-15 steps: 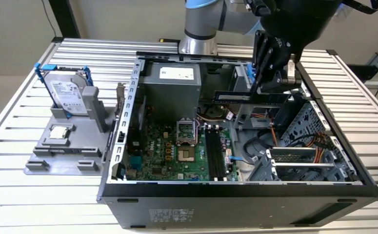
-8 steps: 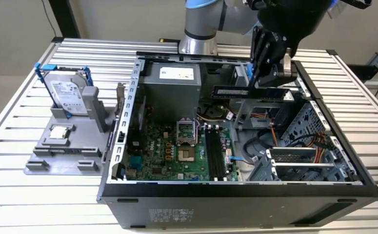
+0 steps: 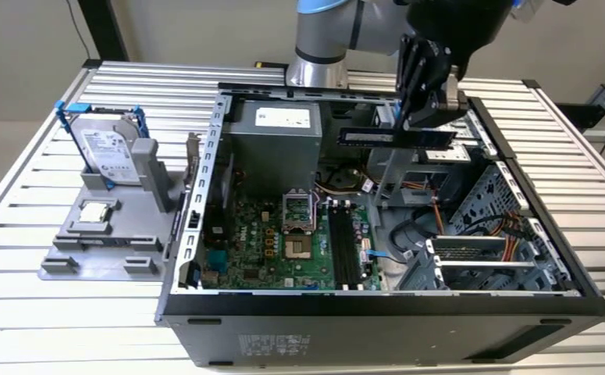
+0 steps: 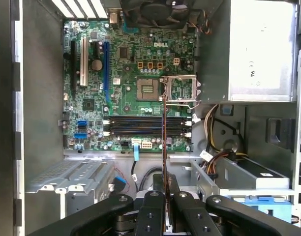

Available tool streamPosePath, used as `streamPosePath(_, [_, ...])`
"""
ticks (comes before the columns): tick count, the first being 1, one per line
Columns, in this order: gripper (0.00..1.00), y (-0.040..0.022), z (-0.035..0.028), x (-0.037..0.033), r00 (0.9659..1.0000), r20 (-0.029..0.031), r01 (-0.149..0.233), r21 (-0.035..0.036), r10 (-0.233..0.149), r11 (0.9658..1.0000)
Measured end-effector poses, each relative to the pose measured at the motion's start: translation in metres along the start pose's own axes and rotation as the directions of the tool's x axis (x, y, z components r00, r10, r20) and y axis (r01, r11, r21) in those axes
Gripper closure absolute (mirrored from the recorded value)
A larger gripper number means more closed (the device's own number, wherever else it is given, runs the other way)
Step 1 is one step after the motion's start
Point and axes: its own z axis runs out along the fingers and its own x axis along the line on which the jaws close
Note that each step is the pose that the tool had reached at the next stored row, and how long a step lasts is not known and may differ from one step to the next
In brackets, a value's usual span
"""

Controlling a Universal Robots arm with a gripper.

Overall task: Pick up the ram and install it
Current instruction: 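Insert the ram into the slot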

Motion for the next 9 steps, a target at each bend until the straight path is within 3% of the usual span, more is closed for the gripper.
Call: streamPosePath(9, [1.0, 0.0015, 0.0002, -0.0092, 0.9998, -0.0004, 0.02, -0.0004, -0.02, 0.9998])
